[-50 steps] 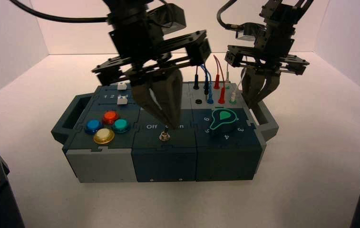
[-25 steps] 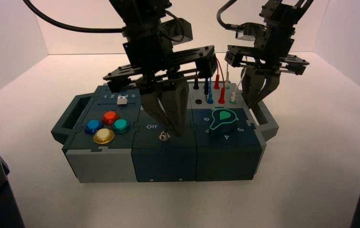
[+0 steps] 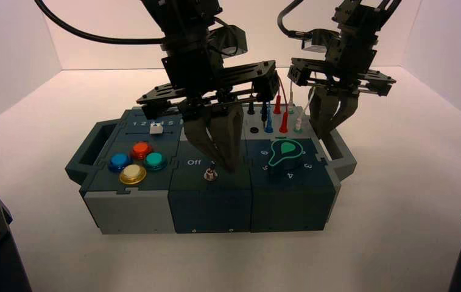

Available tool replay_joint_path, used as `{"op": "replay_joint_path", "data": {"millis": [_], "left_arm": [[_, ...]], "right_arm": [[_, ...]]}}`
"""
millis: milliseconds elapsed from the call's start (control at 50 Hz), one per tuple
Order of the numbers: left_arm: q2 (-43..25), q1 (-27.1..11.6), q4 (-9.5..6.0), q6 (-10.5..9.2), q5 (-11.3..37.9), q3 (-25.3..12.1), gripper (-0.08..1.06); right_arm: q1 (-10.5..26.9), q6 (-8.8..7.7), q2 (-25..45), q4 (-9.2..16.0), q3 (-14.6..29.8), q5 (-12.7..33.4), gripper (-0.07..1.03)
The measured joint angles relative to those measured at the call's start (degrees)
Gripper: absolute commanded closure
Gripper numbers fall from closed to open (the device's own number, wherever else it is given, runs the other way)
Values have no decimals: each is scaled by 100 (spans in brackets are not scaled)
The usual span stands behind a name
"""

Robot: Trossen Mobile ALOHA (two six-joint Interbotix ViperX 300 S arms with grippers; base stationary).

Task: Flip the bottom switch off with the left gripper.

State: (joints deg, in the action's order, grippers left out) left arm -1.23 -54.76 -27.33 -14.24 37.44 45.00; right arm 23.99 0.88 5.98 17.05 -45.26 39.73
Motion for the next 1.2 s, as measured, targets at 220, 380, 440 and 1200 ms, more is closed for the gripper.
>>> {"op": "replay_joint_path", "data": {"millis": [220, 380, 440, 1200], "left_arm": [[-35, 53, 18, 44, -18, 0, 101], [-88, 88, 18, 62, -26, 0, 101], [-88, 88, 18, 62, -26, 0, 101], [-9, 272, 18, 62, -132, 264, 101]], "right_arm": [[9, 0, 0, -9, 0, 0, 99], [0, 0, 0, 0, 9, 0, 99], [9, 0, 0, 0, 9, 0, 99], [9, 0, 0, 0, 26, 0, 99]]}}
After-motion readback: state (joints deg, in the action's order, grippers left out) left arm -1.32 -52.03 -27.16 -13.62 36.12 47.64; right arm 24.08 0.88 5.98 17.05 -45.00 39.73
